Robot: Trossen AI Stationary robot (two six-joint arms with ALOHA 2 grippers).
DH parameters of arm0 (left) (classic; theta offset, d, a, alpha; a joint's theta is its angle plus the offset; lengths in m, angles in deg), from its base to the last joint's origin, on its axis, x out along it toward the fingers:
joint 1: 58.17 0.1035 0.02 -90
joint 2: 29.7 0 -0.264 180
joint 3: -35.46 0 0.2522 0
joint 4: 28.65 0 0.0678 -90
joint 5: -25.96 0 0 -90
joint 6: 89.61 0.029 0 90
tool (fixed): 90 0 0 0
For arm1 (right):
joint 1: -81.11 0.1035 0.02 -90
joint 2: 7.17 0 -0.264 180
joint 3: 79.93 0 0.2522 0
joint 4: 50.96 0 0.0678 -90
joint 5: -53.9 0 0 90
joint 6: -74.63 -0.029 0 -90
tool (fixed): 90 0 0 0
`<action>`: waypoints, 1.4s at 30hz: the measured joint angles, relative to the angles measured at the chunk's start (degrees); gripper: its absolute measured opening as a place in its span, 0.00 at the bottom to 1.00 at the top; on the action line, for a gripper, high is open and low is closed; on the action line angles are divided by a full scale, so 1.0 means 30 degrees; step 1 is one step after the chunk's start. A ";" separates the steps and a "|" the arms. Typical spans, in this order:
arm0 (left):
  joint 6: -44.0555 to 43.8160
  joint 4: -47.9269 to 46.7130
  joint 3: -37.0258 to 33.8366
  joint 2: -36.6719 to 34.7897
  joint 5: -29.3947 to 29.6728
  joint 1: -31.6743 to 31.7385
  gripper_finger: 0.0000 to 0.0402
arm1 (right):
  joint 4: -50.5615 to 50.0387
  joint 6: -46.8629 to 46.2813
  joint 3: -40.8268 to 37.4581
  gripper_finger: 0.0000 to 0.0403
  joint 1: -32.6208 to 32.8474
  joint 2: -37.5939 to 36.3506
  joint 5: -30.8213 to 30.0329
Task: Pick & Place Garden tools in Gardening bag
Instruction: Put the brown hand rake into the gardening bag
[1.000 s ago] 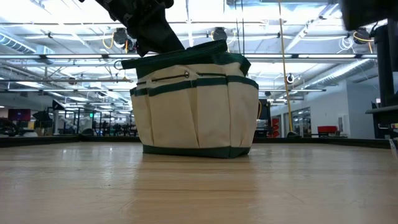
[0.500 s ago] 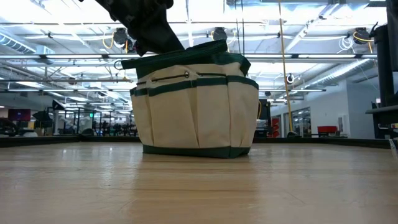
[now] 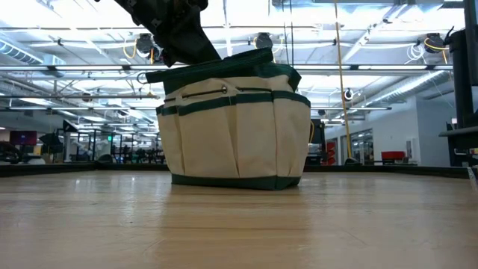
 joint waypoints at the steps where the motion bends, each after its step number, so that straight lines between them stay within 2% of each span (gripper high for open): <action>1: 0.0000 0.0000 0.0000 0.0000 0.0000 -0.0007 0.25 | 0.0255 0.0004 -0.0112 0.27 0.0000 0.0083 0.0000; 9: -0.0007 0.0073 -0.0001 0.0000 -0.0001 -0.0007 0.25 | 0.3543 0.0182 -0.1862 0.27 0.0000 0.0195 -0.0073; 18: -0.0022 0.0117 -0.0007 0.0000 0.0002 -0.0002 0.25 | 0.3592 0.0594 -0.2925 0.27 -0.0028 0.0174 -0.0135; 24: -0.0036 0.0138 -0.0007 0.0000 -0.0001 -0.0007 0.25 | 0.3704 0.2090 -0.3500 0.27 -0.0060 0.0084 -0.1004; 28: -0.0044 0.0138 -0.0007 0.0000 0.0001 -0.0001 0.25 | 0.3658 0.3325 -0.3842 0.24 -0.0311 0.0093 -0.1043; 33: -0.0036 0.0138 -0.0007 -0.0001 0.0003 -0.0003 0.25 | 0.3535 0.4212 -0.3911 0.14 -0.0596 0.0123 -0.1654; 42: -0.0036 0.0131 -0.0007 -0.0007 -0.0001 -0.0002 0.25 | 0.3886 0.4687 -0.3933 0.13 -0.0634 0.0141 -0.2220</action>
